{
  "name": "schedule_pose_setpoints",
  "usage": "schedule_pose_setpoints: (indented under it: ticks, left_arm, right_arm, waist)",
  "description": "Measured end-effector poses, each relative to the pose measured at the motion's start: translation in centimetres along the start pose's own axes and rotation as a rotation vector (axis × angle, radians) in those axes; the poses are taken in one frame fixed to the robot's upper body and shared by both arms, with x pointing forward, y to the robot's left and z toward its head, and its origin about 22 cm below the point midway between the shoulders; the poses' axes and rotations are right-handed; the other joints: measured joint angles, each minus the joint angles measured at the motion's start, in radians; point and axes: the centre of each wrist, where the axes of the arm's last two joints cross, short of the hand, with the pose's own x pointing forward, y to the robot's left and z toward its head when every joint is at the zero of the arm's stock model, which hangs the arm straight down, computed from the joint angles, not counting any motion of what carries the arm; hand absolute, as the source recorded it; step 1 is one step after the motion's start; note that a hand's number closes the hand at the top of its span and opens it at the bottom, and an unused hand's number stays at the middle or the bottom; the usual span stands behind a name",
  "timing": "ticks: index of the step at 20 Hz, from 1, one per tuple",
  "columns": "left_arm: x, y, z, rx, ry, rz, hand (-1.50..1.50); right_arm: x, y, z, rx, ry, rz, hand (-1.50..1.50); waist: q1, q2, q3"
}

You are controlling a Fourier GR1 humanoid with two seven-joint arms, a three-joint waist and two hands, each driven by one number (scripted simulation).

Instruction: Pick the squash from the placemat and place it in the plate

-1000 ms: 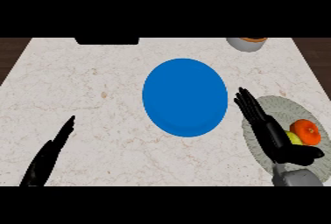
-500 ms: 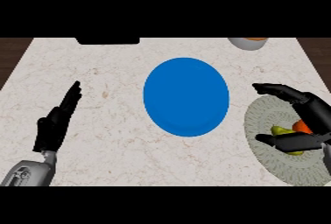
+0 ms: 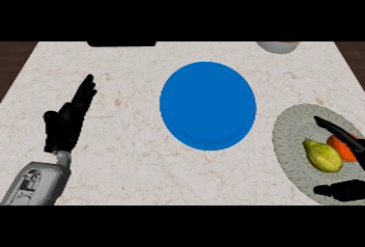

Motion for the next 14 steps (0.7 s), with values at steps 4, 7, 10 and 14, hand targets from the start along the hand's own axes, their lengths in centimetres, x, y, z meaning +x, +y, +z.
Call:
schedule_pose_setpoints:
  ticks: [4, 7, 10, 14]
  left_arm:
    - [0.7, -0.5, -0.3, -0.006, 0.003, 0.004, 0.00]
    - [0.3, 0.1, -0.3, -0.003, 0.003, 0.001, 0.00]
    - [0.7, -0.2, -0.4, -0.006, 0.001, 0.004, 0.00]
    - [0.6, -0.6, -0.3, -0.011, -0.002, 0.004, 0.00]
  right_arm:
    - [0.6, -3.8, 1.1, -0.062, -0.057, 0.097, -1.50]
    - [2.4, -7.5, 1.6, -0.061, -0.040, 0.184, -1.50]
    - [4.5, -10.1, 1.5, 0.008, 0.043, 0.297, -1.50]
    - [6.5, -12.5, 1.2, 0.116, 0.179, 0.410, -1.50]
  waist:
    - [0.000, -0.001, 0.000]
    - [-0.001, -0.002, -0.001]
    - [-0.002, -0.003, -0.002]
    - [0.004, -0.001, -0.002]
